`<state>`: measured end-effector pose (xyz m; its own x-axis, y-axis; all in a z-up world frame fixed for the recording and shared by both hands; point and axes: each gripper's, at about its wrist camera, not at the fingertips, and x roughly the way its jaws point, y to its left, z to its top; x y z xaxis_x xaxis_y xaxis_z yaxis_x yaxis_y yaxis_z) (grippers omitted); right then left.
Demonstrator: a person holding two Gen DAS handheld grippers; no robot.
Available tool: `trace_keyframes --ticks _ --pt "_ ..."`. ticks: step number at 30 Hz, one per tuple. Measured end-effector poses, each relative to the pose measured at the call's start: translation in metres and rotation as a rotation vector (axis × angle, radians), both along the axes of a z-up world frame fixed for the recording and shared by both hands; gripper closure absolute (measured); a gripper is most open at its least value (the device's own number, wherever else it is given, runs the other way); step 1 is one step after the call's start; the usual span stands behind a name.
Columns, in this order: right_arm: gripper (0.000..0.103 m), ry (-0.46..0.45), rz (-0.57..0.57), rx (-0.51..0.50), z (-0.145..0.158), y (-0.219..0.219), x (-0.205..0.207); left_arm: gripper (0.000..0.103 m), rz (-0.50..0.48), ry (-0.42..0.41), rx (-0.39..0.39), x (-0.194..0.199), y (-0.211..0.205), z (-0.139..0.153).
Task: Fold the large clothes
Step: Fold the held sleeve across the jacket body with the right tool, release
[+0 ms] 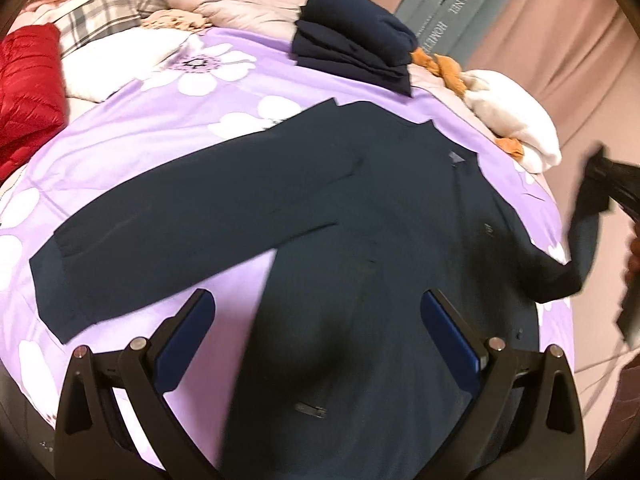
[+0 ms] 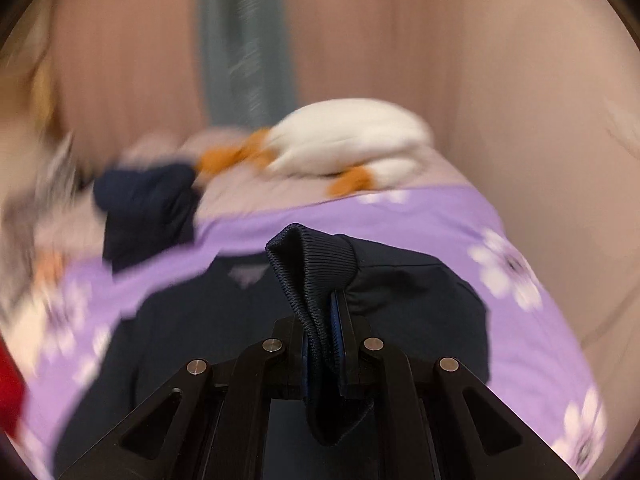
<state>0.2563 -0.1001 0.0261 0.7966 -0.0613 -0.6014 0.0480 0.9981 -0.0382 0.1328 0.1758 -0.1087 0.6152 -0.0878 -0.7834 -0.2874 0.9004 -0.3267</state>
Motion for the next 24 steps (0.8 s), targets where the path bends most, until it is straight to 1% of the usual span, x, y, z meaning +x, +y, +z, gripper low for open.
trace_keyframes --ticks 1,3,4,5,6,7,8,9,11,12,13,15,17,18,19,20,21,22,23,24 --pt "0.091 0.032 0.064 -0.079 -0.021 0.043 0.013 0.000 0.009 0.013 0.007 0.001 0.005 -0.004" --pt "0.091 0.070 0.129 -0.160 -0.049 0.090 0.025 0.000 0.025 0.028 0.018 0.003 0.012 -0.011" --pt "0.091 0.126 0.179 -0.220 -0.079 0.123 0.034 0.000 0.029 0.035 0.024 0.006 0.015 -0.014" --pt "0.089 0.184 0.209 -0.264 -0.106 0.143 0.040 0.000 0.035 0.052 0.031 0.009 0.017 -0.019" --pt "0.086 0.238 0.231 -0.290 -0.127 0.157 0.043 0.000 0.036 0.057 0.031 0.010 0.020 -0.021" --pt "0.082 0.285 0.258 -0.301 -0.145 0.167 0.047 0.000 0.036 0.065 0.030 0.013 0.021 -0.025" --pt "0.068 0.337 0.290 -0.311 -0.170 0.177 0.048 0.000 0.034 0.068 0.032 0.014 0.022 -0.027" --pt "0.057 0.350 0.311 -0.310 -0.183 0.182 0.047 0.000 0.032 0.068 0.035 0.015 0.023 -0.028" --pt "0.050 0.319 0.367 -0.299 -0.191 0.182 0.038 0.000 0.020 0.067 0.042 0.020 0.021 -0.032" --pt "0.045 0.300 0.395 -0.293 -0.188 0.178 0.033 0.000 0.015 0.066 0.039 0.023 0.021 -0.033" --pt "0.045 0.287 0.425 -0.268 -0.183 0.170 0.028 0.000 0.001 0.061 0.025 0.026 0.018 -0.034" --pt "0.045 0.273 0.471 -0.182 -0.168 0.155 0.023 0.000 -0.024 0.039 0.003 0.033 0.014 -0.034" --pt "0.045 0.260 0.503 0.006 -0.145 0.115 0.018 0.000 -0.062 0.002 -0.015 0.042 0.004 -0.030" --pt "0.042 0.244 0.512 0.099 -0.138 0.097 0.017 0.000 -0.070 -0.008 -0.017 0.045 0.001 -0.028" --pt "0.040 0.232 0.509 0.150 -0.133 0.088 0.017 0.000 -0.090 -0.030 -0.030 0.052 -0.004 -0.025" --pt "0.034 0.205 0.477 0.224 -0.124 0.057 0.017 0.000 -0.103 -0.044 -0.042 0.057 -0.008 -0.023" --pt "0.030 0.171 0.427 0.268 -0.119 0.027 0.020 0.000 -0.127 -0.061 -0.065 0.065 -0.013 -0.021" --pt "0.030 0.152 0.395 0.280 -0.117 0.011 0.024 0.001 -0.149 -0.073 -0.087 0.073 -0.019 -0.018" --pt "0.030 0.124 0.329 0.287 -0.116 -0.019 0.026 0.001 -0.169 -0.083 -0.109 0.081 -0.027 -0.016" --pt "0.030 0.117 0.258 0.295 -0.120 -0.050 0.030 0.002 -0.193 -0.095 -0.134 0.090 -0.035 -0.014"
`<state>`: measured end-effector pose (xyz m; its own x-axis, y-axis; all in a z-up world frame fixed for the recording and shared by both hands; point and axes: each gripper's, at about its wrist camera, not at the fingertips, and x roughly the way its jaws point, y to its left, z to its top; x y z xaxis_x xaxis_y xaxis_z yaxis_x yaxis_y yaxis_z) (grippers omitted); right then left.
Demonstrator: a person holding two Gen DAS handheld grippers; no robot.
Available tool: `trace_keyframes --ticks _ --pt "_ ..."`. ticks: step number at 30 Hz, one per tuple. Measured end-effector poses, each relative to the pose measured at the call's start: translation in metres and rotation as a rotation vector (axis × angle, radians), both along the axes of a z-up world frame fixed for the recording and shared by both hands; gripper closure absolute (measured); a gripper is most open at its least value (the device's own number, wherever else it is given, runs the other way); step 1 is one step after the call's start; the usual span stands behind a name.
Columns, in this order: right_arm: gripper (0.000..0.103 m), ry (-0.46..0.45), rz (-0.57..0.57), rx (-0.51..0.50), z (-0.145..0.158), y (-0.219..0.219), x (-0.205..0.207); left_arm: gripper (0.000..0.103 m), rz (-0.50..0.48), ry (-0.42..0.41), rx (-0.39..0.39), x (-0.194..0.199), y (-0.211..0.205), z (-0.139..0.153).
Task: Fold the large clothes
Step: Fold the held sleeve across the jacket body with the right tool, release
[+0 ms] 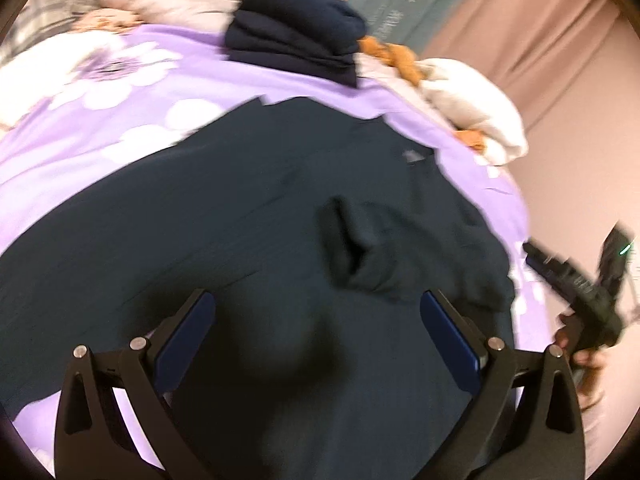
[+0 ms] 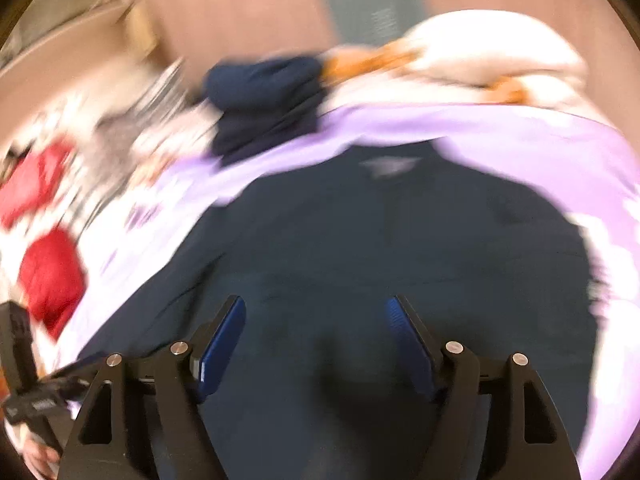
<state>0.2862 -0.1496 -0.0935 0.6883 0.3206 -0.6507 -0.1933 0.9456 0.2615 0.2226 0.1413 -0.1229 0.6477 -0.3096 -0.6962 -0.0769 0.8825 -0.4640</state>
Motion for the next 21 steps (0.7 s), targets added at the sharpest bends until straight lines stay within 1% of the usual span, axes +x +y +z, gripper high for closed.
trace_keyframes --ticks 2,3,4,5,7,9,11,13,14,15,16,17,18,19,20,21 --pt "0.030 0.036 -0.096 0.033 -0.011 -0.041 0.004 0.007 -0.045 -0.022 -0.045 0.019 -0.018 0.004" --pt "0.030 0.057 -0.156 0.065 -0.019 -0.067 0.010 0.013 -0.068 -0.027 -0.064 0.030 -0.028 0.005" --pt "0.030 0.067 -0.189 0.080 -0.024 -0.078 0.012 0.024 -0.089 -0.035 -0.076 0.041 -0.039 0.006" --pt "0.030 0.082 -0.245 0.113 -0.031 -0.100 0.017 0.029 -0.106 -0.036 -0.077 0.051 -0.048 0.006" --pt "0.030 0.101 -0.322 0.168 -0.045 -0.131 0.032 0.054 -0.131 -0.040 -0.072 0.077 -0.069 0.003" --pt "0.030 0.134 -0.372 0.167 -0.057 -0.145 0.049 0.065 -0.142 -0.019 -0.071 0.098 -0.081 -0.007" --pt "0.030 0.153 -0.379 0.162 -0.064 -0.152 0.069 0.065 -0.154 -0.002 -0.067 0.110 -0.088 -0.018" --pt "0.030 0.158 -0.345 0.187 -0.070 -0.150 0.091 0.065 -0.172 0.020 -0.049 0.112 -0.092 -0.030" --pt "0.030 0.160 -0.332 0.192 -0.072 -0.146 0.096 0.065 -0.192 0.048 -0.037 0.111 -0.095 -0.040" --pt "0.030 0.169 -0.318 0.183 -0.075 -0.137 0.105 0.065 -0.206 0.070 -0.021 0.107 -0.094 -0.048" --pt "0.030 0.178 -0.313 0.148 -0.077 -0.135 0.108 0.065 -0.215 0.085 0.001 0.103 -0.094 -0.056" --pt "0.036 0.186 -0.311 0.109 -0.078 -0.129 0.106 0.065 -0.214 0.104 0.017 0.099 -0.093 -0.063" --pt "0.056 0.204 -0.296 0.044 -0.084 -0.121 0.113 0.066 -0.209 0.140 0.022 0.095 -0.090 -0.073" --pt "0.067 0.229 -0.289 -0.016 -0.091 -0.114 0.121 0.069 -0.200 0.153 0.013 0.090 -0.087 -0.079" --pt "0.080 0.239 -0.294 -0.046 -0.095 -0.113 0.123 0.069 -0.207 0.139 0.003 0.083 -0.084 -0.082" --pt "0.083 0.239 -0.296 -0.059 -0.097 -0.112 0.126 0.069 -0.219 0.124 0.006 0.078 -0.083 -0.082"
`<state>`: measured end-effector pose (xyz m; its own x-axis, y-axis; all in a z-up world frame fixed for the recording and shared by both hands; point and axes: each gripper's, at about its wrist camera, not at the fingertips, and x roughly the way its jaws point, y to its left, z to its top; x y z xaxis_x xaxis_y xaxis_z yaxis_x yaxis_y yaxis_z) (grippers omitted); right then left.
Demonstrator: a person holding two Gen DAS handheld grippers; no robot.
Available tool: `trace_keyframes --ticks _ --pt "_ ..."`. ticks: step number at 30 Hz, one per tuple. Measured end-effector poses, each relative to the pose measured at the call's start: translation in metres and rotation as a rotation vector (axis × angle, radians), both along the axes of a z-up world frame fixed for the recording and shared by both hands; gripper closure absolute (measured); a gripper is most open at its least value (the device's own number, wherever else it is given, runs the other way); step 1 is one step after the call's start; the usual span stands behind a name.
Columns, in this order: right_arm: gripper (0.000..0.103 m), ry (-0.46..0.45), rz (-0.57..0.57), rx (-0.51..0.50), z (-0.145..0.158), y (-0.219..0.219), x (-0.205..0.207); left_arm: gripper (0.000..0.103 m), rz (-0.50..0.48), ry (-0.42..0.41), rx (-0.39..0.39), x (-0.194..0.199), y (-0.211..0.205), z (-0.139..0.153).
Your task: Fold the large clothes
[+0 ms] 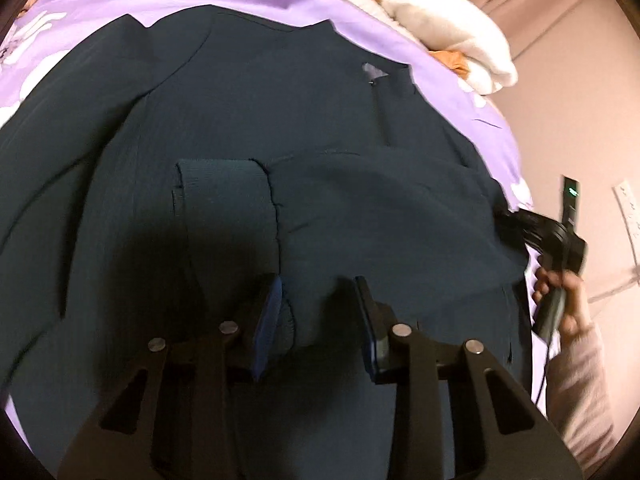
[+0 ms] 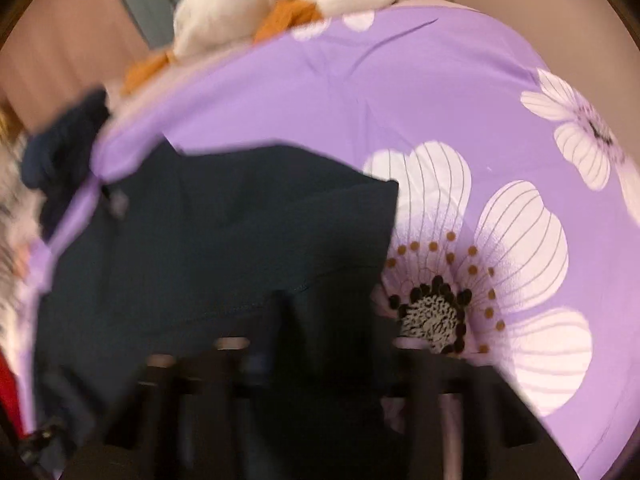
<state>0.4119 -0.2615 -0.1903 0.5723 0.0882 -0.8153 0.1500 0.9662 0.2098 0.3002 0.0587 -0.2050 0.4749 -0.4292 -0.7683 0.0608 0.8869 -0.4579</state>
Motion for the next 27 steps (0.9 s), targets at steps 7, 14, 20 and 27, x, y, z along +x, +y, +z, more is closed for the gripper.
trace_keyframes --ticks 7,14,20,27 --pt "0.088 0.026 -0.062 -0.052 -0.004 0.010 0.028 0.069 0.004 0.008 -0.059 -0.015 0.014 -0.001" --pt "0.073 -0.100 -0.092 0.008 0.027 0.011 0.001 0.029 0.016 -0.056 -0.014 -0.047 0.029 0.027" --pt "0.067 -0.192 0.074 0.014 0.047 0.029 -0.057 0.030 0.104 -0.073 -0.103 -0.031 0.051 0.030" --pt "0.068 -0.104 0.266 -0.087 0.015 0.055 -0.084 0.102 0.134 -0.035 -0.089 -0.006 0.039 0.015"
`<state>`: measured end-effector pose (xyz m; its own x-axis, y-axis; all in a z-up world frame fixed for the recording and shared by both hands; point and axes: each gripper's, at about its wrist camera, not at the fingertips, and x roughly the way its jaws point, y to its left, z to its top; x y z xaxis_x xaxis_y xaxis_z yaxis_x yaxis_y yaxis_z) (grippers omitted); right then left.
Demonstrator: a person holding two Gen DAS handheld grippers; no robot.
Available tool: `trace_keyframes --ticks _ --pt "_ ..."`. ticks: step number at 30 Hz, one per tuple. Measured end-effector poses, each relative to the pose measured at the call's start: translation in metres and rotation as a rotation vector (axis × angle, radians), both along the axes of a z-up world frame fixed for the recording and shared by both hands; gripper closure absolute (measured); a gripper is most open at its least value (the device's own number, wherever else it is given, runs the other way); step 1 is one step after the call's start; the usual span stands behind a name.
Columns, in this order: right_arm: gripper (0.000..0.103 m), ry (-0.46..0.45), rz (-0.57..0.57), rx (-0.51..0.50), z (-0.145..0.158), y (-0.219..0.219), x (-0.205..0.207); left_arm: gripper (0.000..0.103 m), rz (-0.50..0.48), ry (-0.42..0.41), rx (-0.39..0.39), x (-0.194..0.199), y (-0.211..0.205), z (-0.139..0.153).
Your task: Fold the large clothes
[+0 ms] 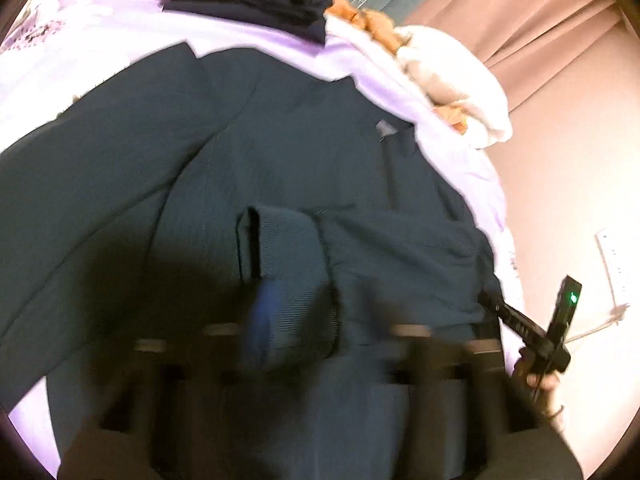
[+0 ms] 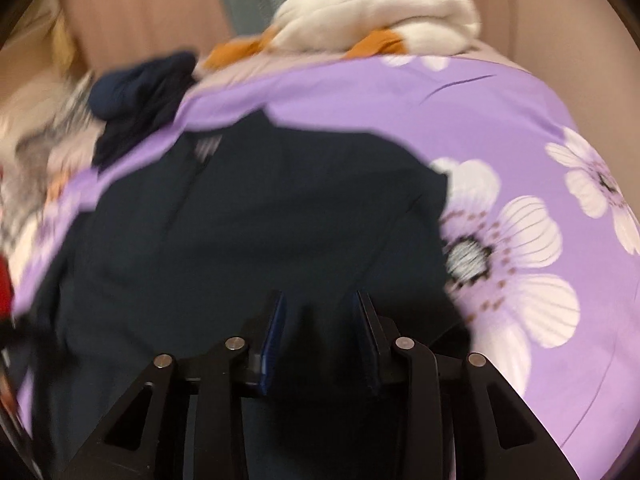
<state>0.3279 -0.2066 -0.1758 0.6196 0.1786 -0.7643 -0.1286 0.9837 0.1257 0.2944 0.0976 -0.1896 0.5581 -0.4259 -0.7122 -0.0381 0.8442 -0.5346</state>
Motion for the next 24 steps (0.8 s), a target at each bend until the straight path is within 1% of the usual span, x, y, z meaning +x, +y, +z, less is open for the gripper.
trace_keyframes --ticks 2,4,6,7,9,12,14,16,17,18,19,21,23,24 --pt "0.070 0.046 0.014 -0.064 -0.014 0.008 -0.002 0.103 -0.016 0.021 0.031 -0.003 -0.003 -0.009" --pt "0.071 0.039 0.014 -0.103 -0.016 0.008 -0.007 0.103 -0.037 0.037 0.068 -0.006 -0.005 -0.017" --pt "0.071 0.036 0.016 -0.120 -0.016 0.008 -0.011 0.103 -0.060 0.039 0.061 -0.012 -0.006 -0.024" --pt "0.071 0.037 0.015 -0.122 -0.015 0.007 -0.012 0.103 -0.070 0.029 0.068 -0.016 -0.006 -0.024" --pt "0.071 0.047 0.019 -0.126 -0.015 0.005 -0.010 0.103 -0.077 0.039 0.067 -0.019 -0.005 -0.025" --pt "0.071 0.063 0.006 -0.108 -0.015 0.003 -0.006 0.103 -0.072 0.059 0.043 -0.022 0.000 -0.024" --pt "0.071 0.074 -0.023 -0.085 -0.009 0.004 -0.009 0.101 -0.073 0.068 0.033 -0.030 0.004 -0.022" --pt "0.071 0.070 -0.026 -0.048 -0.004 0.006 -0.018 0.080 -0.066 0.068 0.036 -0.042 0.011 -0.019" --pt "0.070 0.059 -0.016 -0.012 0.003 0.008 -0.027 0.076 -0.062 0.063 0.020 -0.049 0.014 -0.016" --pt "0.070 0.049 -0.010 0.003 0.004 0.011 -0.037 0.066 -0.051 0.058 0.020 -0.056 0.018 -0.013" --pt "0.067 0.033 0.001 0.019 0.009 0.013 -0.048 0.052 -0.034 0.050 0.033 -0.064 0.022 -0.009" --pt "0.060 0.012 0.025 0.042 0.017 0.021 -0.065 0.042 0.005 0.019 0.040 -0.083 0.030 0.000" --pt "0.053 -0.005 0.051 0.070 0.023 0.031 -0.082 0.041 0.032 0.000 0.029 -0.099 0.038 0.008" --pt "0.051 -0.013 0.068 0.088 0.026 0.036 -0.091 0.040 0.057 -0.008 0.026 -0.111 0.044 0.013"
